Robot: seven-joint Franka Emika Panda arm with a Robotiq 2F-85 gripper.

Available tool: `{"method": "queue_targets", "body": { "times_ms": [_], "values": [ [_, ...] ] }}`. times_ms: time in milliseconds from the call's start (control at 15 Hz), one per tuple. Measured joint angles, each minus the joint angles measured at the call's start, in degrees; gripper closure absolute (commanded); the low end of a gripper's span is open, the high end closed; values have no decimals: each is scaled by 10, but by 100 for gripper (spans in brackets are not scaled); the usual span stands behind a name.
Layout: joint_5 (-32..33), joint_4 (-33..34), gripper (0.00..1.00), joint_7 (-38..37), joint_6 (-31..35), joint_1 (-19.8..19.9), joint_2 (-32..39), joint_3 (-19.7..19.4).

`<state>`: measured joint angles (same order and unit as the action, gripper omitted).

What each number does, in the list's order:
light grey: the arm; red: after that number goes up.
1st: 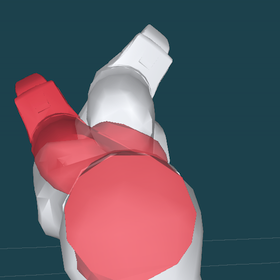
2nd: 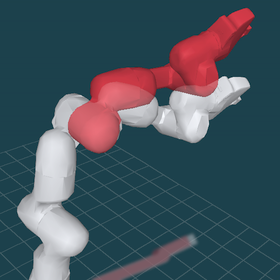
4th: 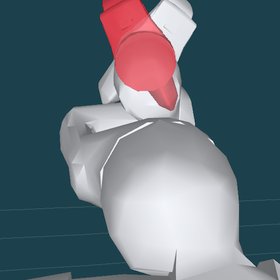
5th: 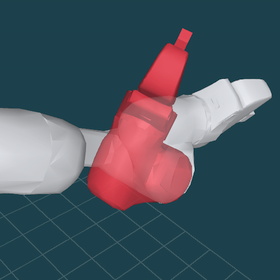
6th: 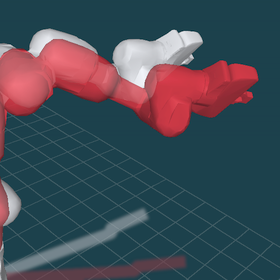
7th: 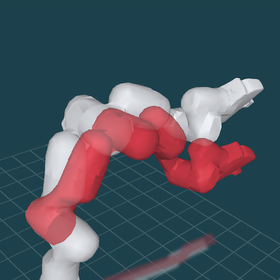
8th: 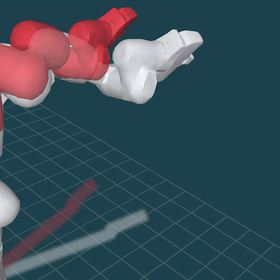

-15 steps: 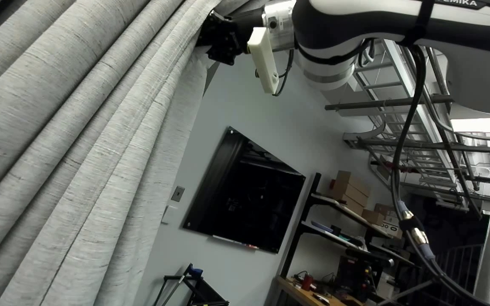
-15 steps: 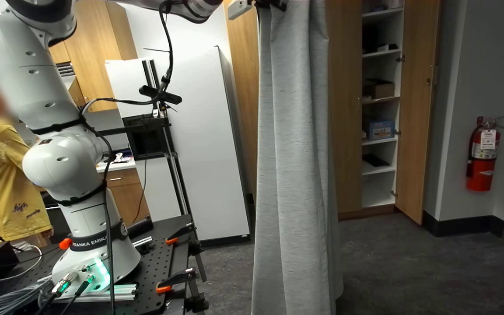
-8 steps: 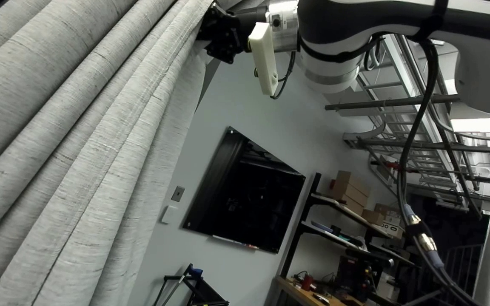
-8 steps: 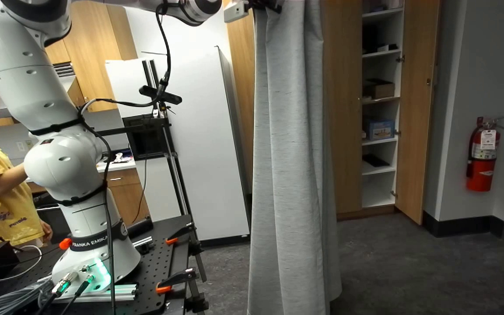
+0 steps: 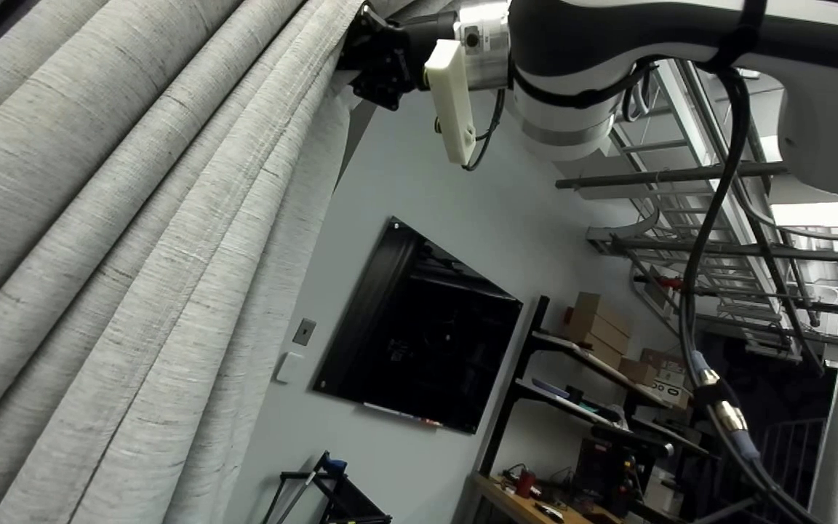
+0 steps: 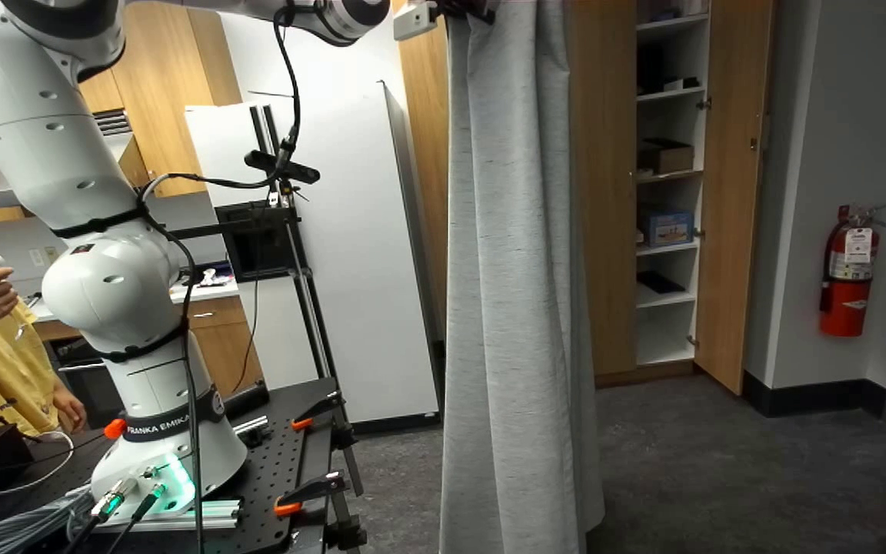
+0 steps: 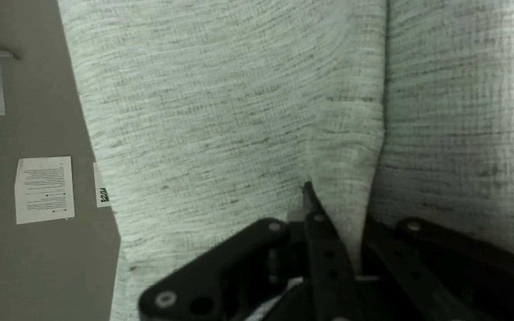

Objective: Open the curtain.

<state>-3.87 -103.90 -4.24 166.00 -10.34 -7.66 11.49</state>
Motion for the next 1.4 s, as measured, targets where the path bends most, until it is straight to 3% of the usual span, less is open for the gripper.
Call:
{"method": "queue_targets", "body": {
  "times_ms": [733,1400],
  "values": [
    [-15,33,100,0,20,-7,35,7],
    [-206,37,100,42,153,-54,71,47]
  ]
}}
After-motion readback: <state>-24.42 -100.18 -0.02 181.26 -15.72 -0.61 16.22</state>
